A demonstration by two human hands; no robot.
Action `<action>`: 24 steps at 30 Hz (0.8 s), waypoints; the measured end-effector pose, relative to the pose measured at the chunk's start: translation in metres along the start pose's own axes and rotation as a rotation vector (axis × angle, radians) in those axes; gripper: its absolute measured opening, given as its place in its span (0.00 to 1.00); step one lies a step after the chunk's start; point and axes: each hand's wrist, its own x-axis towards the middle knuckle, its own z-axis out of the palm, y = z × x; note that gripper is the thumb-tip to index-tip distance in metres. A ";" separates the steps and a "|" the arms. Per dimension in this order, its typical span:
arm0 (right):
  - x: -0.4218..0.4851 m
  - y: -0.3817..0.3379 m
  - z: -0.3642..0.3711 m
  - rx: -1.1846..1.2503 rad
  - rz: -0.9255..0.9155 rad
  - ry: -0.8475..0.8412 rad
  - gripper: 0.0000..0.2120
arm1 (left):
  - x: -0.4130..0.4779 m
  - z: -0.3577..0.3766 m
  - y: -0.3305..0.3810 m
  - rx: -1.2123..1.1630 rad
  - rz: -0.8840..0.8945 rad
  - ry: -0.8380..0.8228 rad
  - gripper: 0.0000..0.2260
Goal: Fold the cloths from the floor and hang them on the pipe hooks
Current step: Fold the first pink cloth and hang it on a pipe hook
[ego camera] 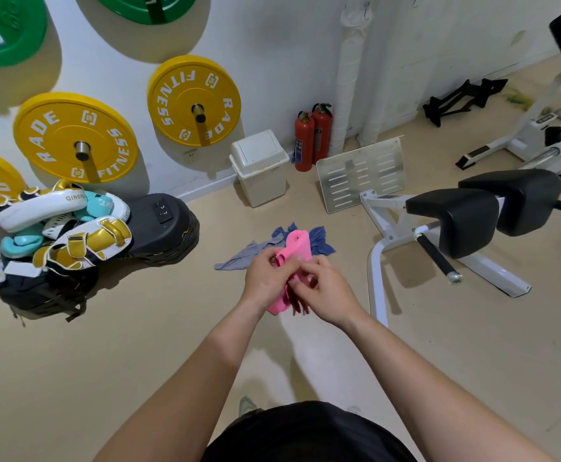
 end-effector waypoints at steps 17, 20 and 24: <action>0.003 0.039 -0.029 -0.210 -0.051 -0.030 0.09 | -0.004 -0.044 0.000 0.202 0.192 -0.114 0.11; 0.001 0.040 -0.030 -0.226 -0.066 -0.067 0.10 | -0.004 -0.048 -0.001 0.195 0.198 -0.140 0.12; 0.002 0.042 -0.034 -0.178 -0.022 -0.073 0.07 | -0.007 -0.050 0.003 0.205 0.202 -0.221 0.12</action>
